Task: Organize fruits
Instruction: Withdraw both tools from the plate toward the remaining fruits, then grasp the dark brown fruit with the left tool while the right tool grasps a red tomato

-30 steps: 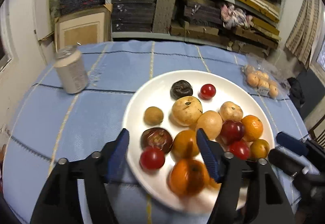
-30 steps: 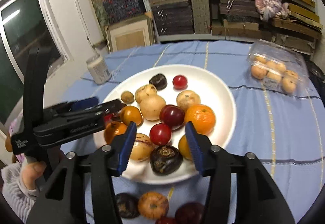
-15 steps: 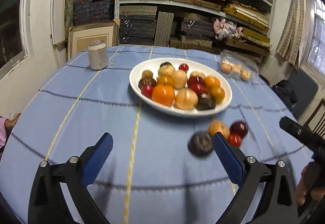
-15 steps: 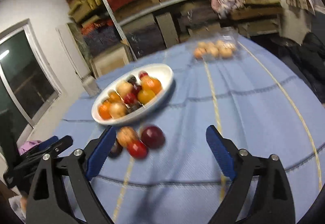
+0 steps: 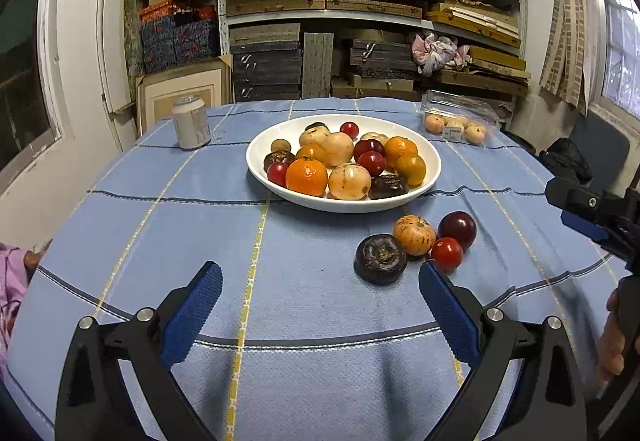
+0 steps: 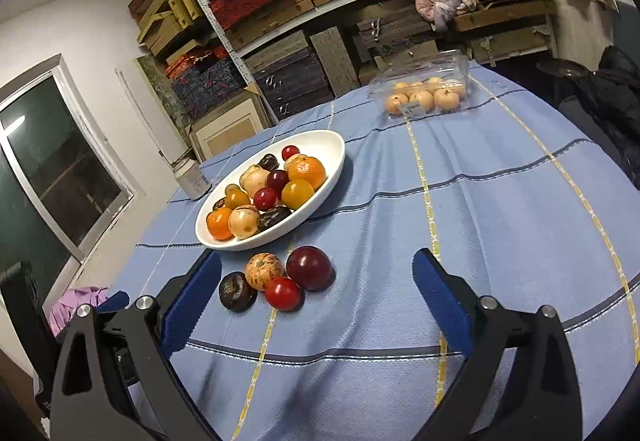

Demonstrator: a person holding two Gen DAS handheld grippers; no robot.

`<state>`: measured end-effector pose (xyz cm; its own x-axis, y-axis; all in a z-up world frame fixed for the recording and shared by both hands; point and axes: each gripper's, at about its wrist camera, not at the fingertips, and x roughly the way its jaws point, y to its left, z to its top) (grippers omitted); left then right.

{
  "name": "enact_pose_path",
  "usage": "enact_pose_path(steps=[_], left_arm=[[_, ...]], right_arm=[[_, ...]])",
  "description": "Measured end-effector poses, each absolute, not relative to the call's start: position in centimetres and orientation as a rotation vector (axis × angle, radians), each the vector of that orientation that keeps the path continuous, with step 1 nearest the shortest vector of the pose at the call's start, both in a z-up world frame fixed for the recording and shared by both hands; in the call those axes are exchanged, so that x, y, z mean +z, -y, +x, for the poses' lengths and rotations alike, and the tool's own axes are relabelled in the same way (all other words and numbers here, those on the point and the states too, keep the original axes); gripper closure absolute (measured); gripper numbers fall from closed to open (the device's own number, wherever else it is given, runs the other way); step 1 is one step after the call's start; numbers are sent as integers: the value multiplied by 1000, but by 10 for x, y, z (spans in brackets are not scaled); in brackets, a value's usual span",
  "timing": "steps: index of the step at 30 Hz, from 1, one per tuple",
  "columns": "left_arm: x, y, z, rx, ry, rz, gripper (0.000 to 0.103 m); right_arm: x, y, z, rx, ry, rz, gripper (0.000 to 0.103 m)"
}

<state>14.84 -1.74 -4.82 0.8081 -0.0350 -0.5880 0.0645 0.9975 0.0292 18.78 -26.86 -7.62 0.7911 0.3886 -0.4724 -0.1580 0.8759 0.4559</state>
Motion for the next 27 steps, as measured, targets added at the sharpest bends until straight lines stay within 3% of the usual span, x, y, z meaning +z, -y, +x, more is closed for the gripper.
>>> enact_pose_path(steps=[27], left_arm=[[-78,9,178,-52,-737,78,4]], right_arm=[[-80,259,188,310,-636,378,8]])
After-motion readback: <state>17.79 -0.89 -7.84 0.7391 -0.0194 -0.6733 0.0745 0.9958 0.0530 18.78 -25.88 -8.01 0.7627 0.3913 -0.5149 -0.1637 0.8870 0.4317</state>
